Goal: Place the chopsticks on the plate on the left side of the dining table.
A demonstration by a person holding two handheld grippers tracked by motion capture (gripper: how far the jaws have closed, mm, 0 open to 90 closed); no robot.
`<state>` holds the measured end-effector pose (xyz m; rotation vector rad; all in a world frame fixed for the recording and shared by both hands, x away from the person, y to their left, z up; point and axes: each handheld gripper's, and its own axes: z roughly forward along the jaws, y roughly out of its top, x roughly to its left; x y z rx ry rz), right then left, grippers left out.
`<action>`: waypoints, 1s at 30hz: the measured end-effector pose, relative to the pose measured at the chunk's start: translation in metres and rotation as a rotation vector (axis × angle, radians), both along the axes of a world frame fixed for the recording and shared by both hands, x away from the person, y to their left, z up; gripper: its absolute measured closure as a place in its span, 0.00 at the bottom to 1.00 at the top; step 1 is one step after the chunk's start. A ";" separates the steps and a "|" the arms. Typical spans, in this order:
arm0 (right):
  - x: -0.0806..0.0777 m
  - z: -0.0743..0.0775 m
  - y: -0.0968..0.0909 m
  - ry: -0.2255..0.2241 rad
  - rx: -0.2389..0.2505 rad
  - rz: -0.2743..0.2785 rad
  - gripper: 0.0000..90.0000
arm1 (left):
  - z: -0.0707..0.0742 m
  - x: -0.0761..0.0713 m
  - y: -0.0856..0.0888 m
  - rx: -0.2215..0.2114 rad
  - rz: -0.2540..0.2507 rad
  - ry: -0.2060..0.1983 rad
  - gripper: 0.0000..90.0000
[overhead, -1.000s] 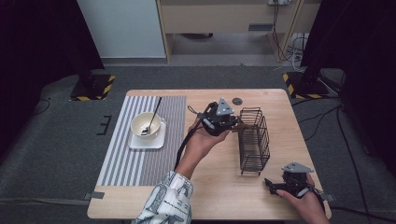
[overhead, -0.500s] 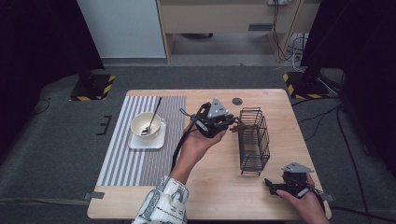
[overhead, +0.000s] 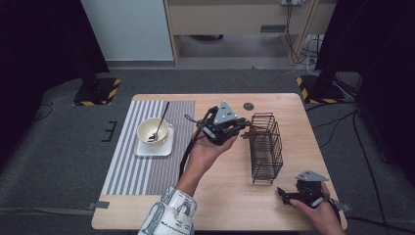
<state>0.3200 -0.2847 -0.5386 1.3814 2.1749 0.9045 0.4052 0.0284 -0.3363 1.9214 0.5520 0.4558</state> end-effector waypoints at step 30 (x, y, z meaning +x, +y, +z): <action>-0.001 0.000 0.000 0.000 0.002 -0.001 0.00 | 0.025 0.018 -0.006 -0.048 -0.003 -0.130 0.93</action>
